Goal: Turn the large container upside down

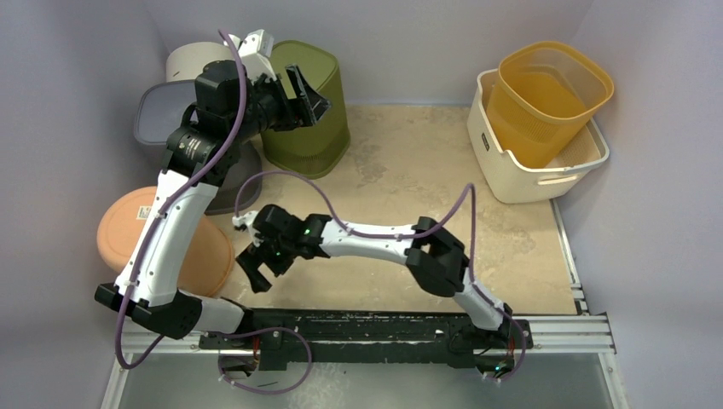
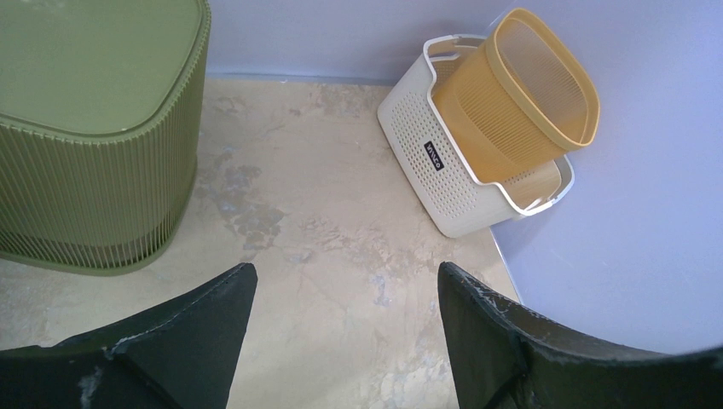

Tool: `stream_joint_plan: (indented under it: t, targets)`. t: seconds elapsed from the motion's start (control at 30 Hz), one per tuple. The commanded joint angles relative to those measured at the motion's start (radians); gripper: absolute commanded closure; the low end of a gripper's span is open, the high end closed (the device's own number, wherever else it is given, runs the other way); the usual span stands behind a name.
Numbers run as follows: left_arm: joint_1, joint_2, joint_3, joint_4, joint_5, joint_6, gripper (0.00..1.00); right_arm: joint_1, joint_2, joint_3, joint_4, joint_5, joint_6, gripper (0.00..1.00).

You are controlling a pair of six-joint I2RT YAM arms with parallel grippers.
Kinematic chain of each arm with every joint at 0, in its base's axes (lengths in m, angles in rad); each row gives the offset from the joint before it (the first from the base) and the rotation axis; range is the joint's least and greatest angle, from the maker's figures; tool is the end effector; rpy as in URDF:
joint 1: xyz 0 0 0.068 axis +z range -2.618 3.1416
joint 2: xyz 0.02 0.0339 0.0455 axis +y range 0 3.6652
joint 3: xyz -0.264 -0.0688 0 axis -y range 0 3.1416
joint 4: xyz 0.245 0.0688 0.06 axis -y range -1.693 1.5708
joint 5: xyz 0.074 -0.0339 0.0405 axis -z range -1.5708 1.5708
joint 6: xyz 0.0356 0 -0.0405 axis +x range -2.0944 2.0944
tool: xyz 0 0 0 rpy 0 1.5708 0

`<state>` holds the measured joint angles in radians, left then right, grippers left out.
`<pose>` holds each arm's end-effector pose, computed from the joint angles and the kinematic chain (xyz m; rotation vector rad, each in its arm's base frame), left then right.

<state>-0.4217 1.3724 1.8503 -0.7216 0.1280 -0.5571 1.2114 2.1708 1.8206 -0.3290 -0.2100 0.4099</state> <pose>0.2390 -0.1122 0.5119 -0.0333 1.8880 -0.7998 0.1705 0.4748 0.2353 -1.0793 2.2281 1.0359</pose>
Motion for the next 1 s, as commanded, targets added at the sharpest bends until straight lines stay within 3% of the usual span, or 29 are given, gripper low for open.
stream_joint_plan:
  t: [0.0,0.17,0.4,0.57,0.8,0.97]
  targets:
    - [-0.004,-0.038,-0.02,0.027,0.01,0.008,0.25,-0.126,-0.203,-0.092,-0.014,0.143,0.097,0.0]
    - [-0.003,-0.053,-0.039,0.018,-0.006,0.007,0.25,-0.35,-0.354,-0.113,-0.045,0.224,0.054,0.0]
    - [-0.004,-0.053,-0.01,-0.012,0.003,-0.011,0.25,-0.621,-0.364,0.192,-0.188,0.421,-0.143,0.0]
    - [-0.003,-0.101,-0.133,0.026,-0.014,-0.021,0.25,-0.874,-0.302,0.372,-0.223,0.326,-0.166,0.02]
    - [-0.004,-0.116,-0.298,0.092,0.019,-0.024,0.25,-1.092,-0.171,0.659,-0.295,0.268,-0.227,0.06]
    - [-0.003,-0.108,-0.368,0.15,0.043,-0.028,0.25,-1.209,-0.139,0.657,-0.259,0.167,-0.231,0.1]
